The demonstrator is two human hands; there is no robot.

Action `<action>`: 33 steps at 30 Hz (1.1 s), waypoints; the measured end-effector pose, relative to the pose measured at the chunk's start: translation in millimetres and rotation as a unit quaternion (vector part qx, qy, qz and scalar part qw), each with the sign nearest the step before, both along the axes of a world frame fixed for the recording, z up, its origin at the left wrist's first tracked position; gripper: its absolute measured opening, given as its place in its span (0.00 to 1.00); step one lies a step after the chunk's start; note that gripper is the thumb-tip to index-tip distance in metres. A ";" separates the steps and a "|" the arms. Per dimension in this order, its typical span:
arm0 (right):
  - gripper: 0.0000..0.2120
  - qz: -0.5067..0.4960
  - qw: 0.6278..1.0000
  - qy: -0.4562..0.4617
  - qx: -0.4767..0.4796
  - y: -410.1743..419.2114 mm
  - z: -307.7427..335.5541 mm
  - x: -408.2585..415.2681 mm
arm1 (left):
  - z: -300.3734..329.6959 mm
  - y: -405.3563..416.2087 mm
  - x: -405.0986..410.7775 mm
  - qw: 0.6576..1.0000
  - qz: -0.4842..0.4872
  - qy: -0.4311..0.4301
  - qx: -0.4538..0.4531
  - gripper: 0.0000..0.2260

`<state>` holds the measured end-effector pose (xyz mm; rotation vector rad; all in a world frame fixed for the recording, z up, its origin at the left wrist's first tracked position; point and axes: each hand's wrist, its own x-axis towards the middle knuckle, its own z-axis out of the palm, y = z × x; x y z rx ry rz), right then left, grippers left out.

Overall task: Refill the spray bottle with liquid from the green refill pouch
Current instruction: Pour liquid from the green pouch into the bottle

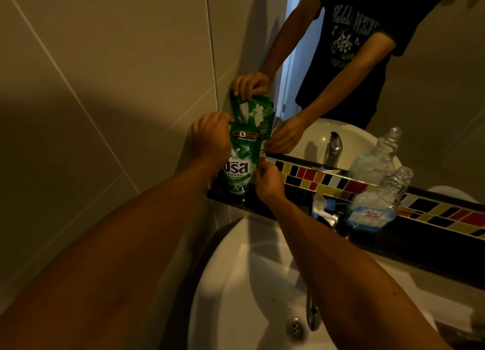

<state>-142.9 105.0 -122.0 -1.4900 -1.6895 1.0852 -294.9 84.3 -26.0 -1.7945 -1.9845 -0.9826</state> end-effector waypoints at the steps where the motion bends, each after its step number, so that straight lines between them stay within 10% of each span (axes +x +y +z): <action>1: 0.08 -0.004 1.000 0.000 0.004 0.6 -1.0 0.5 | -0.9 1.1 0.1 1.000 0.002 0.000 0.011 0.08; 33: 0.09 -0.139 0.954 0.237 0.116 -93.3 110.2 192.2 | 136.4 -46.8 201.1 0.900 -0.218 -0.378 -0.003 0.08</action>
